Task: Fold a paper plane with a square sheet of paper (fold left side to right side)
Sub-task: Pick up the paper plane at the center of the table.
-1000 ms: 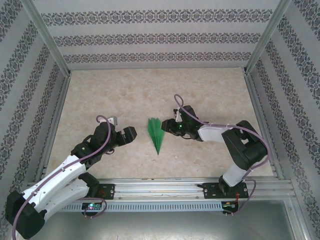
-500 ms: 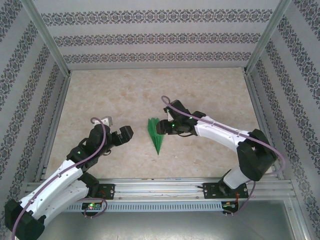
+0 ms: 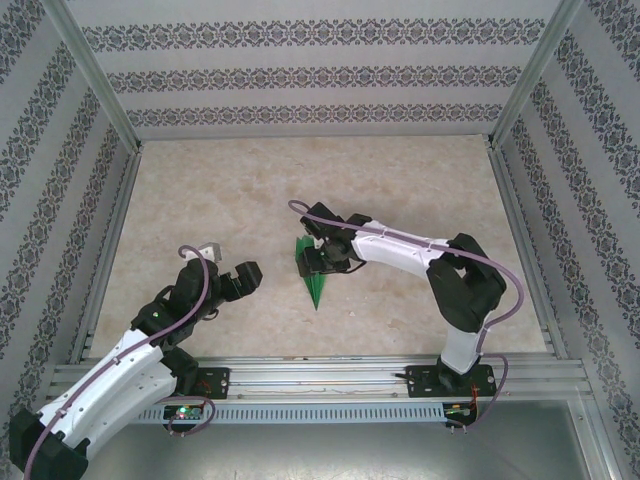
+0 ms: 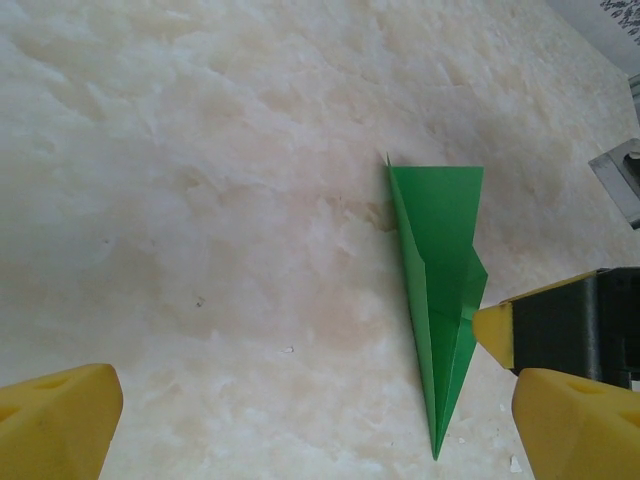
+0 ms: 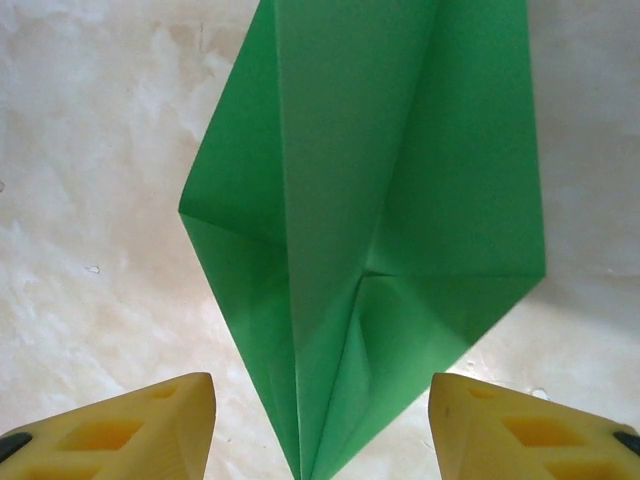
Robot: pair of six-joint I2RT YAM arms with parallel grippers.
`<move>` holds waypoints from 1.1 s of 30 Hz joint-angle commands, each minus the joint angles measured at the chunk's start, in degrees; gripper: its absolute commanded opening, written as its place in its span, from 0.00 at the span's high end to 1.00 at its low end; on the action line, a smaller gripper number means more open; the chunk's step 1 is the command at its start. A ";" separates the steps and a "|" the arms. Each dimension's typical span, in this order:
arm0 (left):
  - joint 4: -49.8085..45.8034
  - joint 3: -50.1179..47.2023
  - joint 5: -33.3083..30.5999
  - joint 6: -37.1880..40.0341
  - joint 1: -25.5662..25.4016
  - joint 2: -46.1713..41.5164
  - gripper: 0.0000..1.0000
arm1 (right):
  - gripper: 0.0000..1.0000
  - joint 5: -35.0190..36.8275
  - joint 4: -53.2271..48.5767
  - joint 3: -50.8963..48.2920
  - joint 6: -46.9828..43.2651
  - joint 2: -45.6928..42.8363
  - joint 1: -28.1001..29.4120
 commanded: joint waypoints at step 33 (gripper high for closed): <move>-2.29 -0.85 -1.20 1.97 1.03 -0.63 0.00 | 0.75 2.58 -4.27 4.57 1.09 7.48 1.92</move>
